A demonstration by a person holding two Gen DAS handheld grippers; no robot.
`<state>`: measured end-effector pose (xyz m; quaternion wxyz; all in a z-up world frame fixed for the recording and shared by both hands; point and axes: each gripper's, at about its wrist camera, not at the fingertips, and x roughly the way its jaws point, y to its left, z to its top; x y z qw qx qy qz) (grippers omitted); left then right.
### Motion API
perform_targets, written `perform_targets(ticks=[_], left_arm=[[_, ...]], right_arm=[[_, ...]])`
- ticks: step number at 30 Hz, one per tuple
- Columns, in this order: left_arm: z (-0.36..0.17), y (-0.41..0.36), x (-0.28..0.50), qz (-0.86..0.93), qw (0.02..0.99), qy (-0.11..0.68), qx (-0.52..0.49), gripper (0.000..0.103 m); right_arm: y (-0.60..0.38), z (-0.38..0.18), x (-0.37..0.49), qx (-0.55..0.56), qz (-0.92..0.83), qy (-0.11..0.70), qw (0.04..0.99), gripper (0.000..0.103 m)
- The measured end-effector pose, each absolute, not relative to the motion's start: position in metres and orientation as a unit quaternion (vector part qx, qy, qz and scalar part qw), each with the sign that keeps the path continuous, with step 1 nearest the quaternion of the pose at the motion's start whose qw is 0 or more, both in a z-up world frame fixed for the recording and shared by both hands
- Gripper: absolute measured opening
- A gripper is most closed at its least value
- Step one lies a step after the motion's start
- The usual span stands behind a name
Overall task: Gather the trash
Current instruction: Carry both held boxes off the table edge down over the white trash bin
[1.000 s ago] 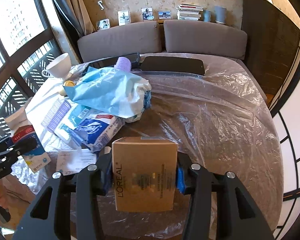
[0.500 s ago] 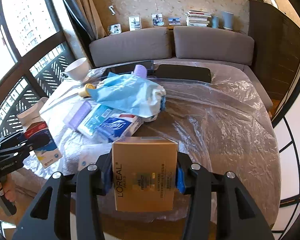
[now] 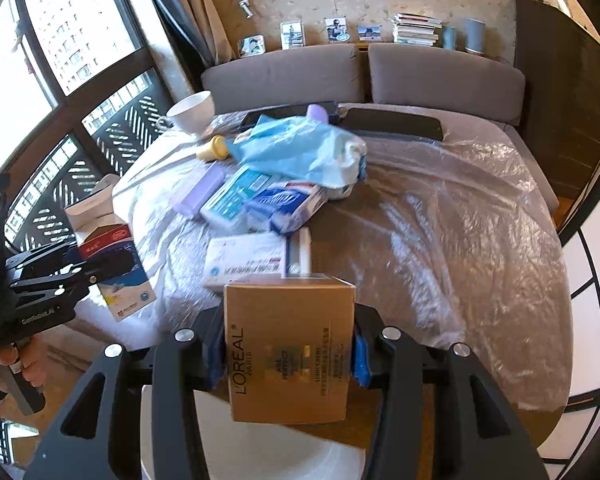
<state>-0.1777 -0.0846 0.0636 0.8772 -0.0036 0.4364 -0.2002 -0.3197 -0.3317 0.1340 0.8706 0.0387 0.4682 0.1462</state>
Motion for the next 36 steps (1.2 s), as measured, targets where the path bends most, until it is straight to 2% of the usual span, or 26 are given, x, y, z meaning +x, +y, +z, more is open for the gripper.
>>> perform_targets(ticks=[19,36], left_arm=[[0.063,-0.102,-0.23,-0.248,0.858,0.449,0.019,0.048],[0.033,-0.114,-0.277,-0.284,0.816,0.501,0.047,0.048]], right_arm=[[-0.321,0.13,-0.367,0.046,0.191,0.5,0.843,0.047],[-0.318,0.101,-0.401,0.045,0.206,0.55,0.808,0.047]])
